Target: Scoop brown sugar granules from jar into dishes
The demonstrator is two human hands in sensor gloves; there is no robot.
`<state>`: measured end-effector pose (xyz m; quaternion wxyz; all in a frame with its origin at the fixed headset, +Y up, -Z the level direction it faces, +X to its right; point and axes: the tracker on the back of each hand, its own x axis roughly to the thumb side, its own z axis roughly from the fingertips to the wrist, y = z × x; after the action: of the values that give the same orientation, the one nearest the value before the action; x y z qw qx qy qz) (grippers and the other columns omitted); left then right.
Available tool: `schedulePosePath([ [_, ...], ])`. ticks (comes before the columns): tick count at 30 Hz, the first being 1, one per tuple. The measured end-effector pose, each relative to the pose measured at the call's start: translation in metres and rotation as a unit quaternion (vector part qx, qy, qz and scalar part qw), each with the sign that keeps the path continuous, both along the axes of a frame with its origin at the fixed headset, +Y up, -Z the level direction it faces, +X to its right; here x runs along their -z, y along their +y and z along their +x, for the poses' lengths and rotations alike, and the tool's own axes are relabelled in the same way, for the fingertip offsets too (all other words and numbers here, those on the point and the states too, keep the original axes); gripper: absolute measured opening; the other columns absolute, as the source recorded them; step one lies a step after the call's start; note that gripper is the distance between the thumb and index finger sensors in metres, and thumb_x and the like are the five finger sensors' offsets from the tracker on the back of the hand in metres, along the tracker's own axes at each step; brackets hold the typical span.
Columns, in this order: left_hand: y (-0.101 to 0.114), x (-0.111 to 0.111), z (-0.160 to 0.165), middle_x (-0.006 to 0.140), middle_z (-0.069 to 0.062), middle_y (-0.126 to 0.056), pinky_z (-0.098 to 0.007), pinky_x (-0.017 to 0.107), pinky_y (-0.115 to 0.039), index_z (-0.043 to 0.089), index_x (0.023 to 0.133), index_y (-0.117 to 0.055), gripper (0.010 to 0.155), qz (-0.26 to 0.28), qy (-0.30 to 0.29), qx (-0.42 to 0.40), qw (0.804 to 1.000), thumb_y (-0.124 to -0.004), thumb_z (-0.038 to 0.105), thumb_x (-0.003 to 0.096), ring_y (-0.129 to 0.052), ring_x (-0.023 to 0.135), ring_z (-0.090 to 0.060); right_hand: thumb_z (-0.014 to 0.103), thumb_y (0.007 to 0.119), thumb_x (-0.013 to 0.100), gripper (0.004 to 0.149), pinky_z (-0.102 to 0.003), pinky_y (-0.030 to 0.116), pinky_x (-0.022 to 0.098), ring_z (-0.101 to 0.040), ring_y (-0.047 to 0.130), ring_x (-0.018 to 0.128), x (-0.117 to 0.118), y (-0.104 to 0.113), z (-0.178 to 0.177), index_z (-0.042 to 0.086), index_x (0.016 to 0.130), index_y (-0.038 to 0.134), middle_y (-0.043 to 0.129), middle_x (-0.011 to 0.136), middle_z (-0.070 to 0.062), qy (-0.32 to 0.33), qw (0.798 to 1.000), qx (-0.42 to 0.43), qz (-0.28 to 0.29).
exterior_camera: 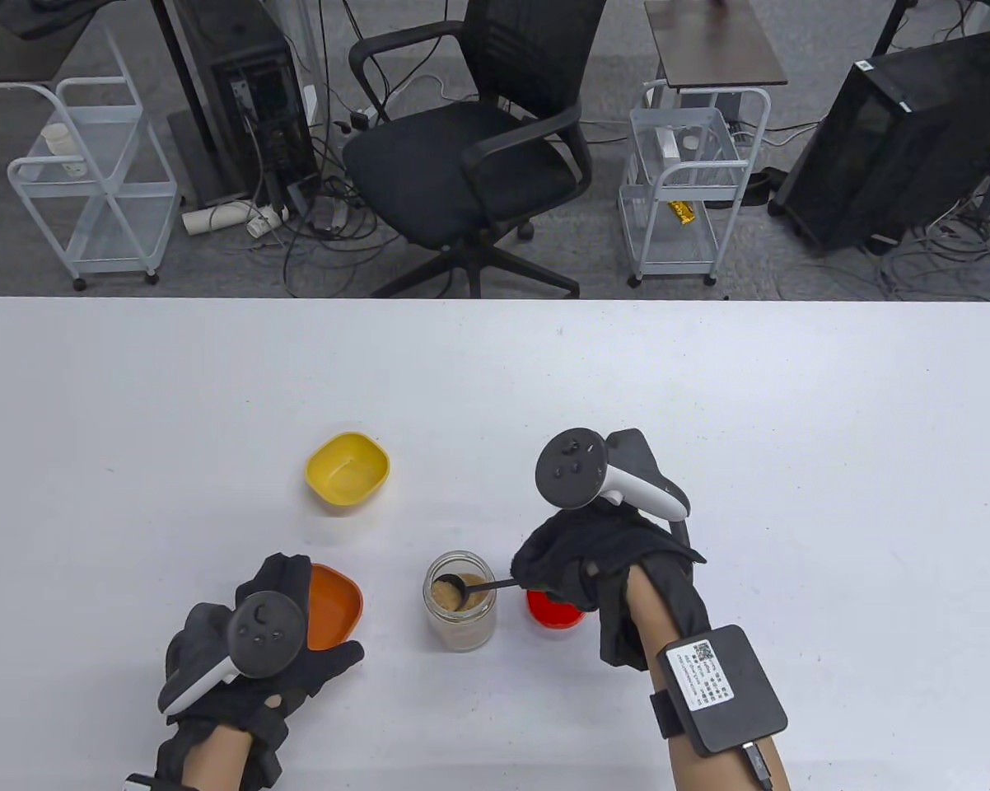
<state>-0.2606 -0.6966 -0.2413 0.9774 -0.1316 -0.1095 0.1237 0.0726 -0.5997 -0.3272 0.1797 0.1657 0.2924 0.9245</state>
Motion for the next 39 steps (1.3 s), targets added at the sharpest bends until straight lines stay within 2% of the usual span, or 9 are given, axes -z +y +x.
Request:
schedulePosePath([
  [25,-0.001,0.001,0.0,0.12,-0.038,-0.023,-0.058,0.08,-0.061,-0.008,0.116,-0.022,0.115,-0.003,-0.005,-0.009,1.0,-0.083,0.066,0.0528,-0.044,0.106,-0.058,0.037,0.083,0.053,0.04,-0.038,0.094,0.029,-0.014,0.104,0.022,-0.013,0.019,0.037,0.021,0.088,0.091,0.104,0.048,0.005,-0.031,0.996,0.075,0.029],
  [31,-0.001,0.001,0.002,0.12,-0.038,-0.023,-0.058,0.08,-0.061,-0.008,0.116,-0.023,0.115,-0.002,-0.012,-0.008,1.0,-0.083,0.066,0.0527,-0.045,0.106,-0.058,0.037,0.083,0.053,0.04,-0.038,0.094,0.028,-0.014,0.104,0.022,-0.015,0.023,0.027,0.021,0.088,0.091,0.104,0.048,0.006,-0.017,0.994,0.099,0.032],
  [39,0.003,-0.002,0.007,0.12,-0.039,-0.025,-0.057,0.08,-0.062,-0.009,0.116,-0.024,0.115,0.009,-0.025,-0.012,1.0,-0.082,0.067,0.0526,-0.046,0.105,-0.058,0.038,0.083,0.053,0.04,-0.037,0.094,0.028,-0.013,0.104,0.022,-0.02,0.024,-0.009,0.021,0.088,0.091,0.104,0.048,0.006,0.023,0.992,0.115,0.056],
])
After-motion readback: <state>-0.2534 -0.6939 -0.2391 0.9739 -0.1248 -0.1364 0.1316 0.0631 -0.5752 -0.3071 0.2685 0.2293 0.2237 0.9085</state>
